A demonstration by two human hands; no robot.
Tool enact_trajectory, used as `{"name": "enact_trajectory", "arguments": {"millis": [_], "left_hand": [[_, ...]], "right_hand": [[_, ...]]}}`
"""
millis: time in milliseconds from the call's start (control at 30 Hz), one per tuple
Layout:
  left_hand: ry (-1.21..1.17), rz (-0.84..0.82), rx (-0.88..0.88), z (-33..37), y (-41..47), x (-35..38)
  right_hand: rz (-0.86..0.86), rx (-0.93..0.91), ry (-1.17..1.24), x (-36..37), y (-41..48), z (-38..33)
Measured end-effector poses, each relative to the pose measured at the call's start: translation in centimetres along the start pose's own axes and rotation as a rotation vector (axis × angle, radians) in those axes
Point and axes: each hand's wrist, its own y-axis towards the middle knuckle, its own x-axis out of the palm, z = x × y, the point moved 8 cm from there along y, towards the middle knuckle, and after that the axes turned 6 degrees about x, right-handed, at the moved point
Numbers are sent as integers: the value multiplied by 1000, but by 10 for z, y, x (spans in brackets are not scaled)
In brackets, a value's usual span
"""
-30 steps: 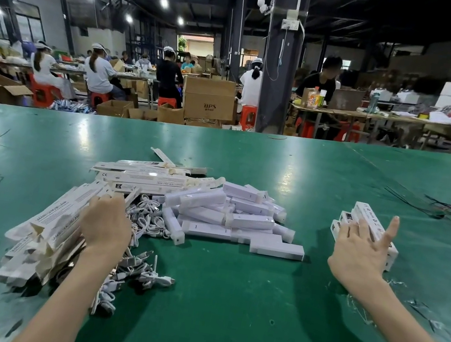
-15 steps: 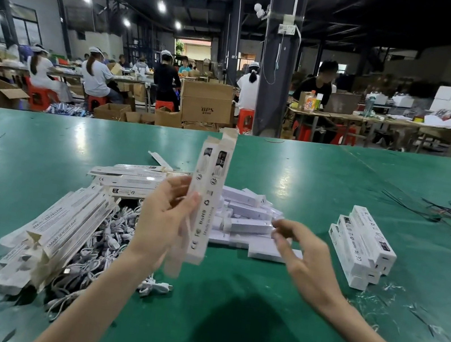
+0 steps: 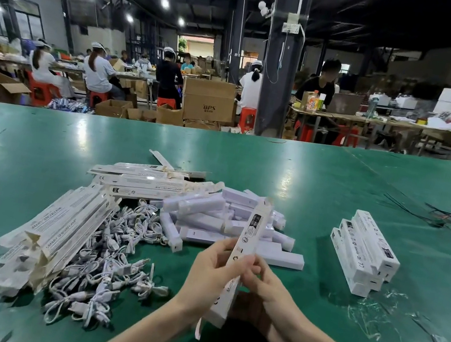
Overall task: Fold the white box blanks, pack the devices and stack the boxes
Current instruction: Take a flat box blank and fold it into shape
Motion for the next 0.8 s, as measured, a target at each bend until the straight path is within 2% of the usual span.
{"name": "enact_trajectory", "arguments": {"millis": [233,533,700,800], "left_hand": [[-141,20,-132,-17,0,-4],[-281,104,-167,-21,5,-13],[-193,146,3,-3,7,-20],[-23,161,171,18,5,-25]], "right_hand": [[246,-134,-191,-14,5,-5],[184,-60,-183,-17,17,0],[33,-42,-67,-5,11,-4],[32,-147,-128,0,8,-26]]}}
